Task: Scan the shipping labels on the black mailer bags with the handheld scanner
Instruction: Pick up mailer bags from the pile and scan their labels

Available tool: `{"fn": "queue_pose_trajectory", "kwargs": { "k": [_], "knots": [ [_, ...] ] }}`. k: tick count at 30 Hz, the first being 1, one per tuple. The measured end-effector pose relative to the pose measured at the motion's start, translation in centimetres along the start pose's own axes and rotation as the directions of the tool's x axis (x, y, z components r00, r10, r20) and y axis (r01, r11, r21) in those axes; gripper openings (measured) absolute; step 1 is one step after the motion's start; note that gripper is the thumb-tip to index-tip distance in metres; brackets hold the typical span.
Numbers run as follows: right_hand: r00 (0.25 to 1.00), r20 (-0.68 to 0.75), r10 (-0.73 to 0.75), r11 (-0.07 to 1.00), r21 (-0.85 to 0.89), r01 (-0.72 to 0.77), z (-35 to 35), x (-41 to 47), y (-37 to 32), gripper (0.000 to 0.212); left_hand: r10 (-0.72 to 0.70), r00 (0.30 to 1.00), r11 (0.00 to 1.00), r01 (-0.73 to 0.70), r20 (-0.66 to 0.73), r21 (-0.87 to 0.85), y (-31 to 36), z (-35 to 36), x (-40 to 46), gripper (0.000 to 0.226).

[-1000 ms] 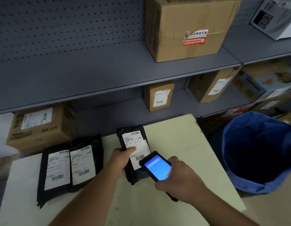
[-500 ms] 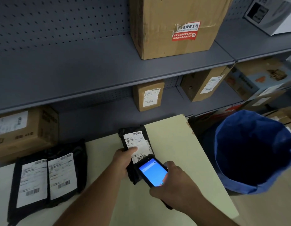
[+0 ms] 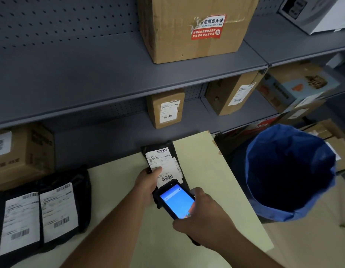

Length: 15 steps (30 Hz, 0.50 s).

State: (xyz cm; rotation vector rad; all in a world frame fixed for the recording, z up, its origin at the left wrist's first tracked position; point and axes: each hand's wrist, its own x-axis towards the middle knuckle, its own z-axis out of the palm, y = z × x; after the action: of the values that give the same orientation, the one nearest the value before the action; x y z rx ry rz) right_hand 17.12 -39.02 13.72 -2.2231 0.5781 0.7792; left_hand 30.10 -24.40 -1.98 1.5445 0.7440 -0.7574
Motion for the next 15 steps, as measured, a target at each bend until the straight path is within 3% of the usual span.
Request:
{"fn": "queue_pose_trajectory", "kwargs": {
  "k": [5, 9, 12, 15],
  "knots": [
    [1.000, -0.016, -0.020, 1.000, 0.008, 0.020, 0.5, -0.3, -0.1, 0.079, 0.016, 1.000, 0.996, -0.015, 0.013, -0.090, 0.2, -0.1, -1.1, 0.025],
    [0.999, -0.009, -0.037, 0.999, -0.026, 0.036, 1.6, -0.5, -1.0, 0.070, 0.046, 0.999, 0.991, -0.049, -0.024, -0.123, 0.2, -1.6, -1.7, 0.068],
    [0.999, -0.003, -0.048, 0.998, -0.037, 0.048, 2.6, -0.8, -2.1, 0.063, 0.115, 0.986, 0.992, -0.119, -0.124, -0.032, -0.2, -3.6, -1.5, 0.090],
    [0.997, -0.004, -0.081, 0.995, -0.054, 0.081, 3.9, -1.1, -3.3, 0.057, 0.199, 0.959, 0.979, -0.187, -0.200, 0.076, -0.9, -6.1, -2.0, 0.087]
  ]
}}
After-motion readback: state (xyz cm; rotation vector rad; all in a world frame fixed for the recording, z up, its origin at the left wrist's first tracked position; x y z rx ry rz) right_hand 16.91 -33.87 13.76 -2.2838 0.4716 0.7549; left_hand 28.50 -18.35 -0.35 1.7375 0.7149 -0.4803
